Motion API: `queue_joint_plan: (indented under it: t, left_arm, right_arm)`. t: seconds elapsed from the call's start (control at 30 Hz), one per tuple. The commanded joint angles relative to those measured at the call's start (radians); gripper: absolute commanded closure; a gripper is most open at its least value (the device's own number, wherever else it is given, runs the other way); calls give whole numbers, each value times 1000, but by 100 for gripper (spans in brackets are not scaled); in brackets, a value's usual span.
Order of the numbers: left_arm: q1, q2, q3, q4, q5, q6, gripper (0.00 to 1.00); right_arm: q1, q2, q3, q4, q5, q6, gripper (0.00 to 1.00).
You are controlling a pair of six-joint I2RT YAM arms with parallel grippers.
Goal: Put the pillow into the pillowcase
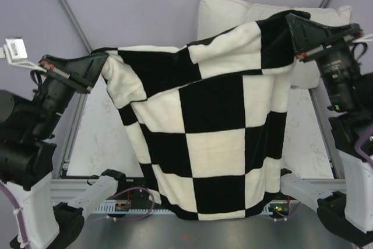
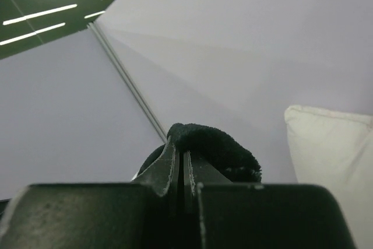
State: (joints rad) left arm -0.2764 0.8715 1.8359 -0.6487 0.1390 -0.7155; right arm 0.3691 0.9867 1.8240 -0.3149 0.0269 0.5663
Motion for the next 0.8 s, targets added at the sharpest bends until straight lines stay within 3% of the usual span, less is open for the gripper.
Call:
queue_joint_plan:
  t: [0.0, 0.17, 0.57, 0.77]
  left_arm:
    - [2, 32, 149, 70, -104, 59, 98]
    - [2, 5, 283, 96, -98, 134, 98]
    - [3, -75, 241, 170, -45, 136, 98]
    - [3, -88, 246, 181, -45, 120, 98]
  right_arm:
    - [-6, 36, 84, 96, 47, 29, 100]
    - [-9, 21, 165, 92, 48, 7, 100]
    - [-6, -105, 176, 16, 180, -72, 100]
    - [-6, -126, 204, 23, 163, -91, 100]
